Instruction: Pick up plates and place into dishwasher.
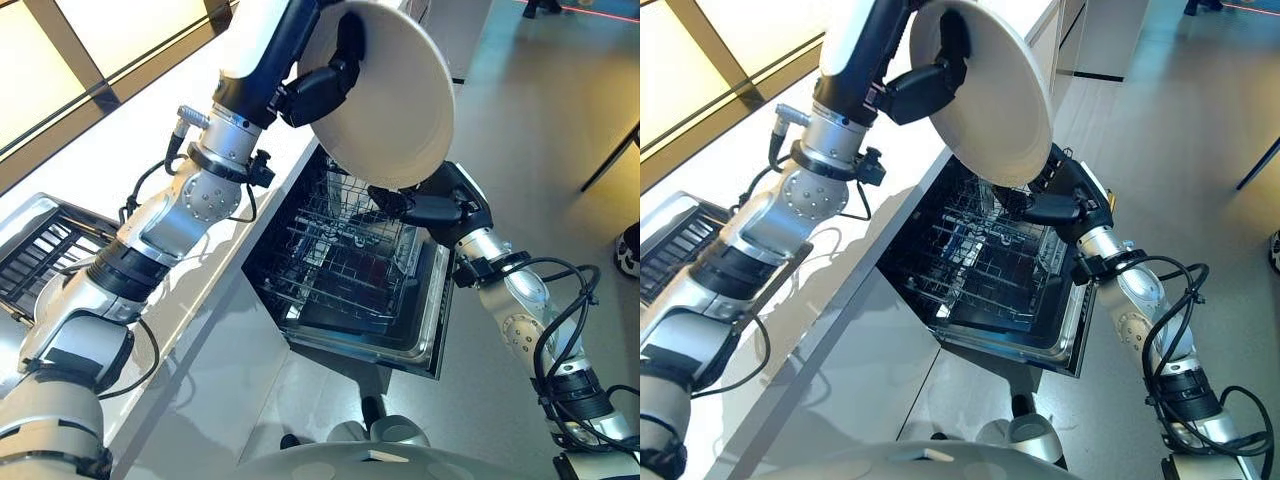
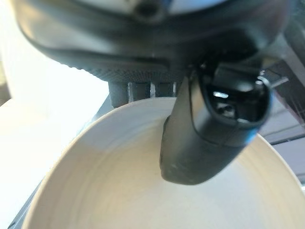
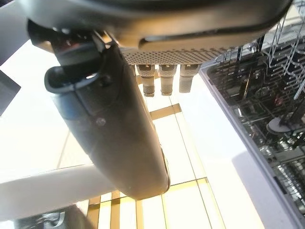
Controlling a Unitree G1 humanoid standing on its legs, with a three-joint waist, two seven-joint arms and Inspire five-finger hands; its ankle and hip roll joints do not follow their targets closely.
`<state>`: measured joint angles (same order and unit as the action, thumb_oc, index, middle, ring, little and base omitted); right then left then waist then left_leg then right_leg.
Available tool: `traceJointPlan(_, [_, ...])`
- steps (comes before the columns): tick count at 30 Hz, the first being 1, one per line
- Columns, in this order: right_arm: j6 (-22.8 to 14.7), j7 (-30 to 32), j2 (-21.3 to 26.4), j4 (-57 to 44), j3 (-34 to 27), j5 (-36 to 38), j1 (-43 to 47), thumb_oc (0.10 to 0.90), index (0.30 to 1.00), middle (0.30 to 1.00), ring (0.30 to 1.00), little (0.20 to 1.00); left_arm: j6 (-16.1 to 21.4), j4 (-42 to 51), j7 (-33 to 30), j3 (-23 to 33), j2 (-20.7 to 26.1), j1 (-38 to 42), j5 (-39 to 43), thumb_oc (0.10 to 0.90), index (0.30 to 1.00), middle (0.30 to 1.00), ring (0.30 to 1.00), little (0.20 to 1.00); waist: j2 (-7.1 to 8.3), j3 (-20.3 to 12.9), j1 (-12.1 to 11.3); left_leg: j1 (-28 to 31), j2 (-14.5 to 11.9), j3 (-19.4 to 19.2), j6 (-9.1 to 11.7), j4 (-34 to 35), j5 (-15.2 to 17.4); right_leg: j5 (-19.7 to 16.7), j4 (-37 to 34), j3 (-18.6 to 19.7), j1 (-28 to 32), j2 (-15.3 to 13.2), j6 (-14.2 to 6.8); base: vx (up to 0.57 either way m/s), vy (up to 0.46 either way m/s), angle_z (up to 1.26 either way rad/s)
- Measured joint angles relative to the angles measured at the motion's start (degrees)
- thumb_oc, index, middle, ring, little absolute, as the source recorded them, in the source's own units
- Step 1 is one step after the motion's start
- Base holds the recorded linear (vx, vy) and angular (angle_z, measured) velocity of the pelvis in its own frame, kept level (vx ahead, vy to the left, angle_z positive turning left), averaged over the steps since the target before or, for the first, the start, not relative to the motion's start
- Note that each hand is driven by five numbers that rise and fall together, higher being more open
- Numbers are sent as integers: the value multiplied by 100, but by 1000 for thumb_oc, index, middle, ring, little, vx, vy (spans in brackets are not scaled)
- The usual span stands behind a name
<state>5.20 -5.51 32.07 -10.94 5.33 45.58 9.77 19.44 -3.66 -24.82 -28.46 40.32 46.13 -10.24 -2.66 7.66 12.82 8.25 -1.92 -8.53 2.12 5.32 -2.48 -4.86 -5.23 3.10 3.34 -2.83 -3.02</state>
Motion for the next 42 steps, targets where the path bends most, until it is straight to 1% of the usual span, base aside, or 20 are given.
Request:
traceJointPlan(4, [0, -1, -25, -1, -9, 125, 2, 800, 900, 900, 900, 900, 143, -333, -67, 7, -59, -200, -64, 100, 300, 300, 300, 200, 20, -11, -2, 18, -9, -59, 6, 1, 4, 0, 0, 44, -1, 13, 0, 6, -5, -6])
traceJointPlan(9, [2, 25, -131, 3, -8, 125, -39, 800, 900, 900, 900, 900, 352, -624, -140, 157, -308, -458, -37, 100, 300, 300, 300, 200, 62, -25, -3, 25, -12, -76, 7, 4, 5, -3, 0, 75, -4, 18, 4, 0, 0, 0])
traceJointPlan(15, [2, 69, -174, 57, -9, 125, -63, 800, 900, 900, 900, 900, 460, -777, -121, 204, -439, -722, 147, 100, 300, 300, 300, 200, 86, -38, -6, 29, -14, -76, 6, 4, 5, -4, 0, 79, 1, 19, 5, 0, 0, 0])
traceJointPlan(18, [2, 96, -184, 129, -8, 173, -63, 800, 900, 900, 900, 900, 458, -906, -74, 204, -556, -762, 160, 100, 300, 300, 300, 200, 93, -42, -11, 31, -13, -77, 7, 4, 4, -4, 0, 79, 4, 19, 6, 0, 0, 0])
traceJointPlan(23, [18, 101, -184, 131, -8, 174, -64, 800, 900, 900, 900, 900, 458, -907, -101, 204, -561, -770, 119, 100, 300, 300, 300, 200, 97, -40, -4, 32, -16, -75, 6, 3, 4, -22, 0, 76, 7, 21, 6, 0, 0, 0])
traceJointPlan(27, [254, 13, -180, 143, -8, 241, -64, 800, 900, 900, 900, 900, 460, -904, -134, 203, -490, -770, -5, 100, 300, 300, 300, 200, 123, -36, -1, 48, -17, -80, 7, 4, 4, -24, 0, 75, 19, 20, 7, 0, 0, 0])
traceJointPlan(29, [382, -36, -181, 147, -3, 286, -65, 800, 900, 900, 900, 900, 459, -897, -136, 200, -382, -770, -78, 100, 300, 300, 300, 200, 133, -36, 1, 49, -16, -84, 7, 5, 4, -24, -1, 75, 19, 19, 5, 0, 0, 0])
traceJointPlan(36, [386, -216, -180, 165, -10, 288, -68, 800, 900, 900, 900, 900, 449, -935, -361, 201, 48, -770, -122, 100, 300, 300, 300, 200, 138, -34, 19, 49, -16, -84, 7, 5, 4, -24, -1, 73, 17, 19, 5, 0, 0, 0])
traceJointPlan(42, [382, -223, -181, 165, -135, 290, -88, 800, 900, 900, 900, 900, 441, -1367, -394, 207, 148, -771, -123, 100, 300, 300, 300, 200, 139, -33, 22, 51, -15, -88, 7, 6, 4, -24, -1, 76, 17, 19, 5, 0, 0, 0])
